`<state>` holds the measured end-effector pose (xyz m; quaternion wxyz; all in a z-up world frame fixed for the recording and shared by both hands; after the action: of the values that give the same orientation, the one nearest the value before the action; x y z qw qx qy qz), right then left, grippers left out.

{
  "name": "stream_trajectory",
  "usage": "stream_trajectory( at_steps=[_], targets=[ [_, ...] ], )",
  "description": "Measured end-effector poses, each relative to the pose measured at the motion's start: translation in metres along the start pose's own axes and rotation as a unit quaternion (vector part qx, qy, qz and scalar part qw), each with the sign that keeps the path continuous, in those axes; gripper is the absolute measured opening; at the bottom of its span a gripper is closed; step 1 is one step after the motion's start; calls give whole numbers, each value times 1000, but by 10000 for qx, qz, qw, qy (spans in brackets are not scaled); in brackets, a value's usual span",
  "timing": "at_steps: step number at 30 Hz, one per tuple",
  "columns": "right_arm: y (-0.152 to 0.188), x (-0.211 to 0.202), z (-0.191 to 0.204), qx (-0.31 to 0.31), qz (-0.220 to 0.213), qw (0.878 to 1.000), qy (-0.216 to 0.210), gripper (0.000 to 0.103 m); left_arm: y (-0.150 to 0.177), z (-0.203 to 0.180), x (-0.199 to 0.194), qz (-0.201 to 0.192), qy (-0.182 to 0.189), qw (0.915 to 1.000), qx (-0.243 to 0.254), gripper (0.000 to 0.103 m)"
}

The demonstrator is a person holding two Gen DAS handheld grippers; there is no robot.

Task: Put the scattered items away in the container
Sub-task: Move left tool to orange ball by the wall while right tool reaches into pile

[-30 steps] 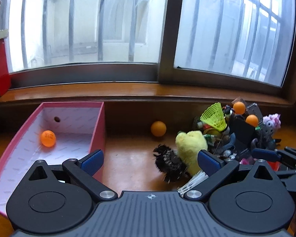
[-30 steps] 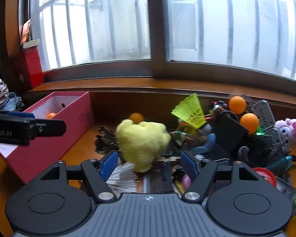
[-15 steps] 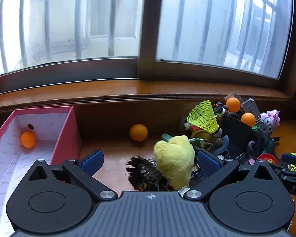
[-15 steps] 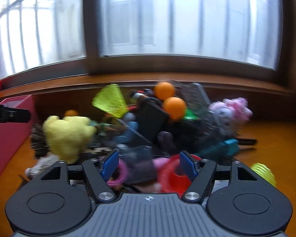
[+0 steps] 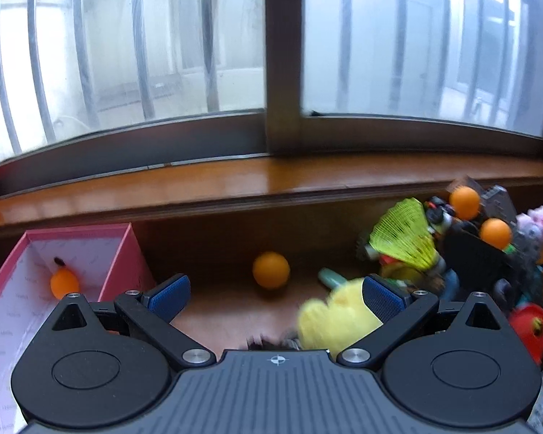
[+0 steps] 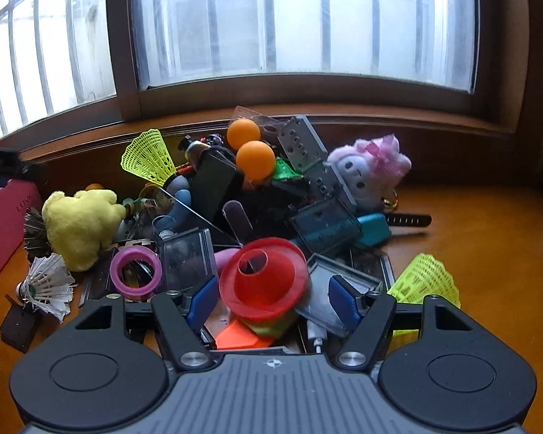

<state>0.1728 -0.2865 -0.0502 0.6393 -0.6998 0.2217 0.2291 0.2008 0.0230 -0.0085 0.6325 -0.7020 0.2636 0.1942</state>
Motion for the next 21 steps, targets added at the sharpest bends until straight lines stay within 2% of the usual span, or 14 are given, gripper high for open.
stream_trajectory(
  at_steps=[4, 8, 11, 14, 17, 21],
  targets=[
    [-9, 4, 7, -172, -145, 9997, -67, 70, -11, 7, 21, 35, -196, 9998, 26, 102],
    [-30, 8, 27, -645, -676, 9956, -20, 67, -14, 14, 40, 109, -260, 9996, 2, 102],
    [-45, 15, 46, -934, -863, 9919, -63, 65, -12, 20, 53, 220, -272, 9994, -65, 102],
    [-61, 27, 52, -870, -753, 9928, -329, 64, -11, 28, 65, 301, -313, 9990, -114, 100],
    [-83, 36, 39, -131, -369, 9970, -665, 64, -11, 37, 78, 406, -352, 9983, -243, 95],
    [-90, 46, 40, -99, -387, 9977, -548, 64, -12, 40, 90, 492, -213, 9977, -413, 89]
  ],
)
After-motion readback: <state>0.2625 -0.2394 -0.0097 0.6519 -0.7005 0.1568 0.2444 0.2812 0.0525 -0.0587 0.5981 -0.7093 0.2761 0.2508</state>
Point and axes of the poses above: each gripper's, at about its wrist camera, not at the fingertips, and x roughly the way its jaws point, z to its left, y to its underside, the point moved 6 cm from there along x, roughly the way its jaws point, and after that the axes turned 15 degrees about y, right-handed, at the moved point
